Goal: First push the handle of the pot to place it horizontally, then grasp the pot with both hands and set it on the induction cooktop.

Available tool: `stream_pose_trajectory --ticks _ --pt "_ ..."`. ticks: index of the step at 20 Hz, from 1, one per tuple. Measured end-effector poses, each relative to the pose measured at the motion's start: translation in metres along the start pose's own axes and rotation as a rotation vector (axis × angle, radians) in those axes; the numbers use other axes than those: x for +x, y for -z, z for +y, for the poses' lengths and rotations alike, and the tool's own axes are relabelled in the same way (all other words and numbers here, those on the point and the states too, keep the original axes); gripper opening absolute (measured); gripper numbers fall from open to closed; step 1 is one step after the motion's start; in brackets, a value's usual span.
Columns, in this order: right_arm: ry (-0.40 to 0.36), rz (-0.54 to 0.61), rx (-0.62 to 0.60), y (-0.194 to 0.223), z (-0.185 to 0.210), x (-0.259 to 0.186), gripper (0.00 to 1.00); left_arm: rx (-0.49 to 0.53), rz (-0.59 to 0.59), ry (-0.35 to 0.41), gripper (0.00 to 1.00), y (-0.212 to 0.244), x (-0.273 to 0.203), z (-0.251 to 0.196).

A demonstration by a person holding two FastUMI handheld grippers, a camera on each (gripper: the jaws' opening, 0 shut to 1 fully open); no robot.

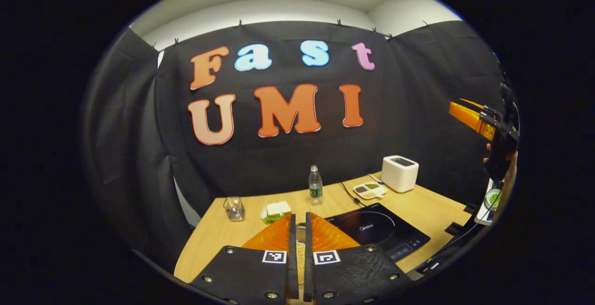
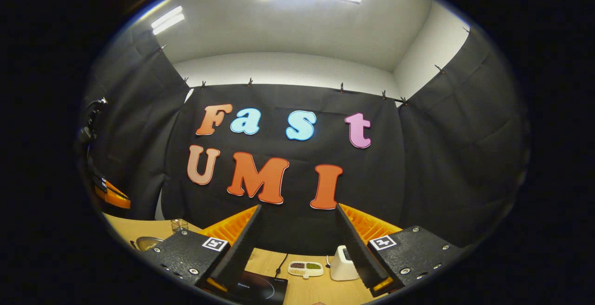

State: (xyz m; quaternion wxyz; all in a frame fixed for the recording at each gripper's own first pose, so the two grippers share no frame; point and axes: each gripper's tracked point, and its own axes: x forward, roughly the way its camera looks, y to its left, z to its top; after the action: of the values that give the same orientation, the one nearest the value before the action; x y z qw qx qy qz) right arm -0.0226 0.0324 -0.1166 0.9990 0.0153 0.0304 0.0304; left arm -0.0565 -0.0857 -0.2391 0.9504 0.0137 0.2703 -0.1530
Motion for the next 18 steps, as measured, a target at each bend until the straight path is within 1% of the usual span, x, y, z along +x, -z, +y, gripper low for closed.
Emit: stream_pose_trajectory --ticks 4,9,12,18 --pt "-0.024 0.016 0.007 0.025 0.008 -0.006 0.95 -0.081 0.191 0.008 0.06 0.064 0.008 0.002" --pt "-0.001 0.031 -0.004 0.057 0.019 -0.008 0.95 -0.151 0.384 0.008 0.05 0.128 0.01 0.002" --pt "-0.009 0.052 -0.018 0.071 0.027 -0.01 0.95 -0.174 0.462 0.02 0.05 0.159 0.003 -0.003" --pt "0.004 0.112 -0.006 0.1 0.025 -0.014 0.95 -0.251 0.619 0.024 0.05 0.219 -0.007 -0.007"
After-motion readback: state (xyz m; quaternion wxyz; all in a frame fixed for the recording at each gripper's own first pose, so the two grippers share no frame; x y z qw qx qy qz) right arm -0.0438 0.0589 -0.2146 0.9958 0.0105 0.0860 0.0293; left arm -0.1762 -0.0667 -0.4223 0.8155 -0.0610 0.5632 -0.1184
